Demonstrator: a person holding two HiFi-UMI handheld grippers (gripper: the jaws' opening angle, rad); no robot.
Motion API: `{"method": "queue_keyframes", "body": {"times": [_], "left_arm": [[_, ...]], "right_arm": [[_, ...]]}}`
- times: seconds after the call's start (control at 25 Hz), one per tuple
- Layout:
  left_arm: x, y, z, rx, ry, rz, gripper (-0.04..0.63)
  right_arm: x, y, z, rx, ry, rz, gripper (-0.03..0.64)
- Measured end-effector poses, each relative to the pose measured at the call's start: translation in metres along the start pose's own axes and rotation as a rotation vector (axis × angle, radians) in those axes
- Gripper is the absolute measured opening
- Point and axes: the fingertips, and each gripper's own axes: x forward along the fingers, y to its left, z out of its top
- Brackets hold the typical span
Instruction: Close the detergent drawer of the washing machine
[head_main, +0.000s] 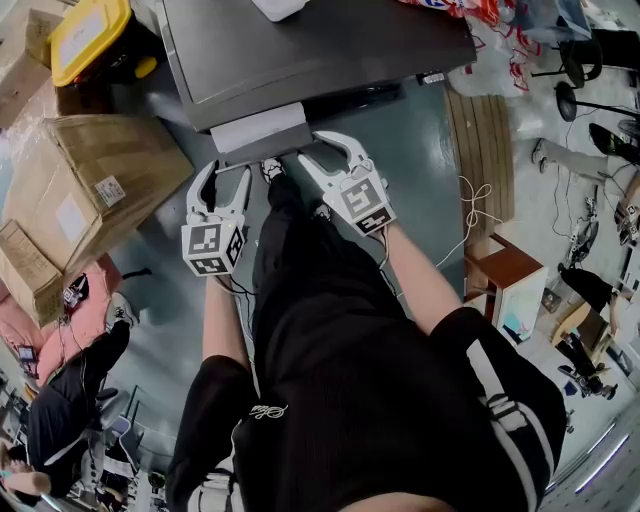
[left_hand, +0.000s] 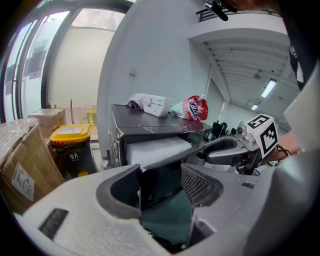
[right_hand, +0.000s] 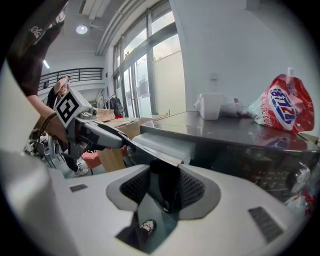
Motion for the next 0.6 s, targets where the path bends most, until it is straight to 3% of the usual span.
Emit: {"method": "queue_keyframes", "body": {"times": [0.6], "left_arm": [[0.0069, 0.0060, 0.0055, 0.002, -0.002, 0.003, 0.259]], "right_arm": [[0.0075, -0.0065, 0.0044, -0.002, -0.005, -0.003, 0.168]]}}
